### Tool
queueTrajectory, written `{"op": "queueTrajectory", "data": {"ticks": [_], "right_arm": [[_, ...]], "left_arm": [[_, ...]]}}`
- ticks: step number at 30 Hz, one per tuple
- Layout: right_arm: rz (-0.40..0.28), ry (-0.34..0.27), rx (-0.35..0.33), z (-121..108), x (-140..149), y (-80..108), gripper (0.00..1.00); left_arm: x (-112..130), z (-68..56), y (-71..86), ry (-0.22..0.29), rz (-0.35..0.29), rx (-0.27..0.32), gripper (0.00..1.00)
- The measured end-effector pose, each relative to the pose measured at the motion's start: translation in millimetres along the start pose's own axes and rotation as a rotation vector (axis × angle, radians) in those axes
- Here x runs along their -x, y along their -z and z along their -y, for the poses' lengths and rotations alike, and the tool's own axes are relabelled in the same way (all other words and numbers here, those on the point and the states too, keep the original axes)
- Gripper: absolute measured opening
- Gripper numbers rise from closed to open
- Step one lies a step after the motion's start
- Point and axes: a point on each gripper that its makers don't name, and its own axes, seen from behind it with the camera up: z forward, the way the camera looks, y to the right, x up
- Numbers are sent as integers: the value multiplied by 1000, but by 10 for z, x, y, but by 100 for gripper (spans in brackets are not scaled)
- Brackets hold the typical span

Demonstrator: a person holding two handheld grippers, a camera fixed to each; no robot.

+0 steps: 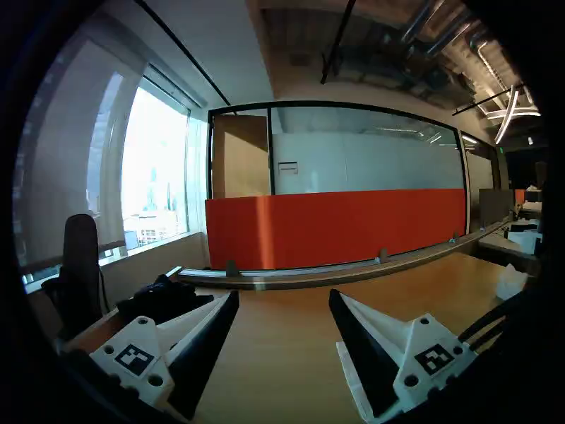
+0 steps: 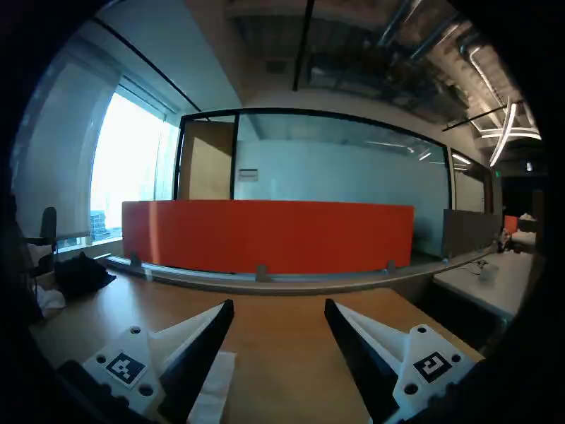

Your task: Fold towel

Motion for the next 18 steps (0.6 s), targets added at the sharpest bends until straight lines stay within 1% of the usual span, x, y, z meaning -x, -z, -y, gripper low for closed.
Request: {"op": "queueTrajectory", "data": {"ticks": [3, 6, 8, 12, 18], "right_arm": [[14, 7, -2, -6, 23, -2, 100], [49, 17, -17, 17, 33, 14, 100], [75, 28, -43, 68, 35, 31, 100], [128, 67, -119, 216, 69, 89, 100], [210, 136, -232, 426, 187, 190, 100]], "left_arm": [[-81, -9, -2, -11, 17, 6, 94], [-123, -58, 14, -18, 43, 25, 94], [-137, -117, 32, -24, 62, 51, 94], [-126, -212, 73, -45, 105, 100, 94], [1, -269, 130, -72, 169, 142, 94]]}}
